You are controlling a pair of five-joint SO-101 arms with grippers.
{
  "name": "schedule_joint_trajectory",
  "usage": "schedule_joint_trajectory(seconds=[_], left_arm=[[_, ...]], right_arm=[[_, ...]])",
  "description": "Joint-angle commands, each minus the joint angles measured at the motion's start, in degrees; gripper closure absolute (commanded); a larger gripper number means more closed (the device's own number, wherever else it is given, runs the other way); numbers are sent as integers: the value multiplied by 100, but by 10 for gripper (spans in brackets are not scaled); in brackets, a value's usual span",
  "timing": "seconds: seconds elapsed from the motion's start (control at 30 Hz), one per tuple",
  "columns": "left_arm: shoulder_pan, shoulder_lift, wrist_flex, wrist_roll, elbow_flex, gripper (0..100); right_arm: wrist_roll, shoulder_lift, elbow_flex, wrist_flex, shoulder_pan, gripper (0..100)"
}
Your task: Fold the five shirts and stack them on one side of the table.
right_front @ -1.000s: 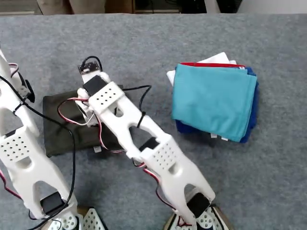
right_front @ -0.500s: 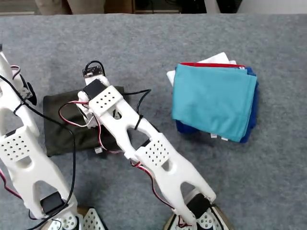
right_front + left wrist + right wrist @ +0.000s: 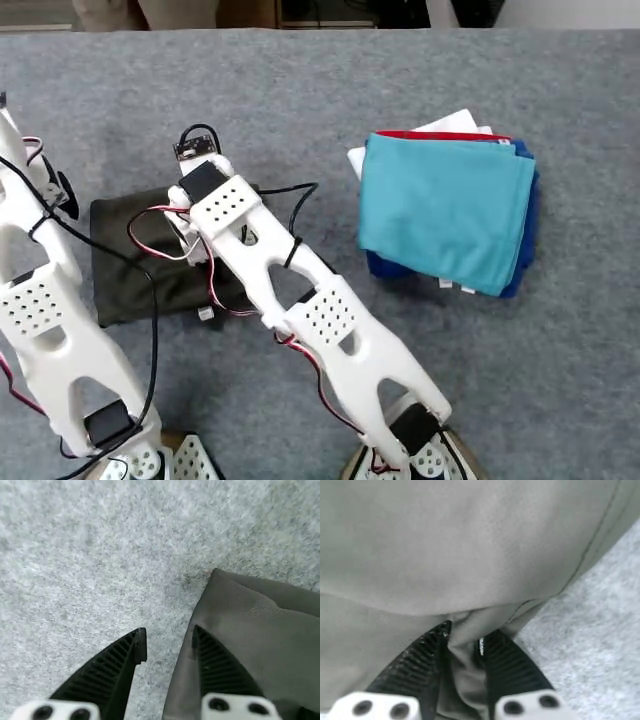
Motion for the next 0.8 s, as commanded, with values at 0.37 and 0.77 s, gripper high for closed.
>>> schedule_joint_trajectory(seconds=[0.37,0.77], left_arm=[[404,-259,-290,440,1099,704],[413,637,-1011,897,765,705]], right_arm=[[88,233,31,114,75,997],[202,233,22,105,48,997]])
